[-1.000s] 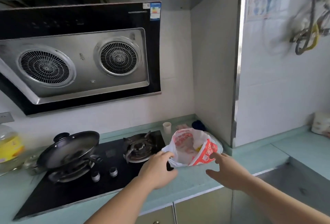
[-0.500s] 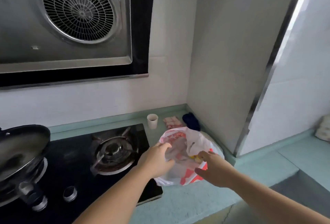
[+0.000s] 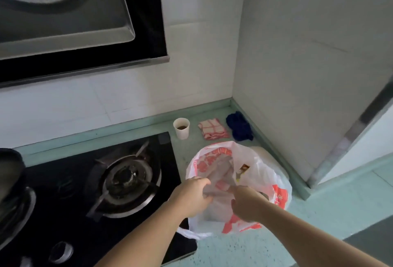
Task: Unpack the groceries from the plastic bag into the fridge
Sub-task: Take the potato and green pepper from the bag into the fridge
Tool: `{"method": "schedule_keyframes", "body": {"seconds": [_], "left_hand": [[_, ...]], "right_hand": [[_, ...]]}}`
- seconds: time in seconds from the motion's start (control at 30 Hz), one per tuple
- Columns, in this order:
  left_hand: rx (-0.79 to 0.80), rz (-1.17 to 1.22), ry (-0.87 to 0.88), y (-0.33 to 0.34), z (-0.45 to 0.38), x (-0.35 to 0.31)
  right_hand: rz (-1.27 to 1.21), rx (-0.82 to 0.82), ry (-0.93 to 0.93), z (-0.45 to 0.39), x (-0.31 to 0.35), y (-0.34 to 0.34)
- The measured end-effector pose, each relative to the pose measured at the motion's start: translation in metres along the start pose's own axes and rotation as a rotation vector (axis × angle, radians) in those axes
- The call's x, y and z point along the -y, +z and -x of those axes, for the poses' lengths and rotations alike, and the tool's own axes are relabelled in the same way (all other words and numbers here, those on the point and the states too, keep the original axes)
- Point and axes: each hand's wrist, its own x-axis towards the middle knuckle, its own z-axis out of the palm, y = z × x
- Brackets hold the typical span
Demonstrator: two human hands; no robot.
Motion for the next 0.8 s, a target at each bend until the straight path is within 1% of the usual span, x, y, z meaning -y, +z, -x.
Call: {"method": "schedule_keyframes", "body": {"seconds": [0.03,0.1,0.17,0.27,0.33,0.47,0.57,0.7,0.8], "left_hand": [[0.017,-0.01,0.0,0.002,-0.005,0.0],[0.034,-0.024,0.01,0.006,-0.016,-0.004],[0.043,-0.013,0.026,0.011,-0.027,-0.012],[0.044,0.01,0.063,0.02,-0.045,-0.028],[0.058,0.004,0.074,0.026,-0.057,-0.041],[0.082,0.038,0.116,0.029,-0.081,-0.067],[0.094,0.018,0.154,0.03,-0.096,-0.082],[0.026,0.008,0.17,0.033,-0.113,-0.097],[-0.018,-0.022,0.191,0.034,-0.129,-0.109]], "right_hand": [[-0.058,0.007,0.019,-0.008,-0.009,0.0],[-0.153,-0.054,0.042,-0.02,-0.028,-0.007],[-0.138,-0.151,0.047,-0.026,-0.047,-0.021],[-0.037,-0.251,0.124,-0.026,-0.075,-0.042],[-0.087,-0.295,0.131,-0.025,-0.092,-0.048],[-0.157,-0.336,0.145,-0.029,-0.118,-0.057],[-0.172,-0.328,0.1,-0.032,-0.132,-0.061],[-0.199,-0.33,0.054,-0.034,-0.139,-0.063],[-0.197,-0.362,0.024,-0.033,-0.143,-0.06]]}}
